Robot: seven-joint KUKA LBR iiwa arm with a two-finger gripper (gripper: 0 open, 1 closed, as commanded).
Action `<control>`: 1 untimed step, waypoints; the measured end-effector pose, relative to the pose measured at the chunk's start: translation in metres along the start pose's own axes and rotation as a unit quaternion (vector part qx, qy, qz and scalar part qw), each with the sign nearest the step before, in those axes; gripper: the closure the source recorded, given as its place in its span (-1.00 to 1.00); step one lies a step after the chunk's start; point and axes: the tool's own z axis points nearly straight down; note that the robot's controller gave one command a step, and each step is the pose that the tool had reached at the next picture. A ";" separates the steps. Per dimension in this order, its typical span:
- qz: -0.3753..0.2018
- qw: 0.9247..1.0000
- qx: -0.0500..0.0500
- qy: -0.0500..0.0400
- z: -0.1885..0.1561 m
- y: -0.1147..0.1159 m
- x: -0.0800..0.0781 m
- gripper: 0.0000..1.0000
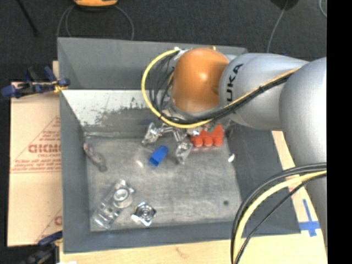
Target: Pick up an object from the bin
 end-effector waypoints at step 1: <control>0.001 1.000 0.001 -0.001 -0.002 -0.001 -0.001 1.00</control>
Offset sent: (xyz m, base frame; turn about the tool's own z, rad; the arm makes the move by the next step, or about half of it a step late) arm 0.0000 0.0000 0.0000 0.0000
